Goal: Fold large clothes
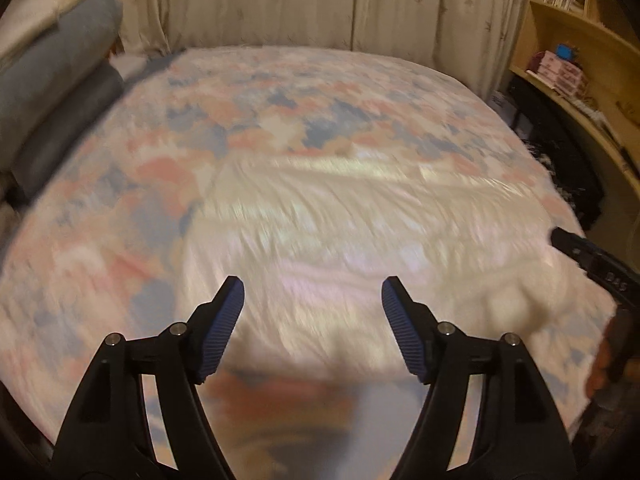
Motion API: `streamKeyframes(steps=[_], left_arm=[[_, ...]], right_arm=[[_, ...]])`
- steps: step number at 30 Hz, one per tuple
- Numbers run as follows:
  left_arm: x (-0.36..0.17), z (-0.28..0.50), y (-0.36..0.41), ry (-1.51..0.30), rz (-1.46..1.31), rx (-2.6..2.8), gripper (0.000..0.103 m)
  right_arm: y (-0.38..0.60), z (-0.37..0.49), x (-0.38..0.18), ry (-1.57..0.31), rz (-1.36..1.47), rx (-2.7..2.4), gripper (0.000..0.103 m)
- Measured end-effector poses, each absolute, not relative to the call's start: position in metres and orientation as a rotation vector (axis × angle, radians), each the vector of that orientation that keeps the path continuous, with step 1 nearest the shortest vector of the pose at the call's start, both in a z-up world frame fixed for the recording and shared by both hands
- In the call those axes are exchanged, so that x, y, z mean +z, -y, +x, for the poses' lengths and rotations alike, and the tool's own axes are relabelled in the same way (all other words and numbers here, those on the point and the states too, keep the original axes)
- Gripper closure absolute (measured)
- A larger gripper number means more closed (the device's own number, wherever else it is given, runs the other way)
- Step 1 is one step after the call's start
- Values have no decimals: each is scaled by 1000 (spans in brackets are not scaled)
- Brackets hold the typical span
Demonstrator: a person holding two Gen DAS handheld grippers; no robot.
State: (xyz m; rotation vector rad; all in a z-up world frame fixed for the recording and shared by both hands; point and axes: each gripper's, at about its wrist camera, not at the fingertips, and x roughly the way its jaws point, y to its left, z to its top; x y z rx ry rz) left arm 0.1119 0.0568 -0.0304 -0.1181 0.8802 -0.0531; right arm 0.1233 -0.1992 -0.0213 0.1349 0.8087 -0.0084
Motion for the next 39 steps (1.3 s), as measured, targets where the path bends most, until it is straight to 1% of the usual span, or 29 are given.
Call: streamKeyframes(steps=[3, 7, 11, 15, 19, 25, 27, 34, 36, 38, 39], left_arm=[[-52, 93, -72, -933, -256, -103, 27], [-96, 69, -85, -1022, -432, -165, 27], [-134, 55, -100, -1043, -577, -151, 27], [-163, 57, -119, -1014, -692, -99, 27], [-180, 71, -133, -980, -732, -44, 27], [-190, 99, -142, -895, -740, -51, 27], [-195, 107, -146, -882, -764, -60, 24], [-203, 114, -153, -839, -792, -63, 23], [-204, 112, -149, -829, -782, -64, 23], [-207, 110, -150, -825, -790, -69, 23], [-209, 110, -150, -825, -795, -71, 23]], right_arm=[[180, 99, -30, -802, 131, 12, 39], [163, 79, -49, -807, 121, 38, 39], [149, 65, -75, -832, 145, 97, 39], [140, 62, -94, -854, 149, 136, 39], [137, 67, -109, -869, 150, 151, 39], [150, 105, -126, -896, 160, 157, 39], [152, 116, -127, -893, 161, 157, 39], [145, 176, -114, -804, 102, 94, 39], [143, 201, -112, -781, 86, 60, 42], [143, 237, -117, -775, 86, 24, 56], [144, 252, -120, -781, 94, 11, 58]])
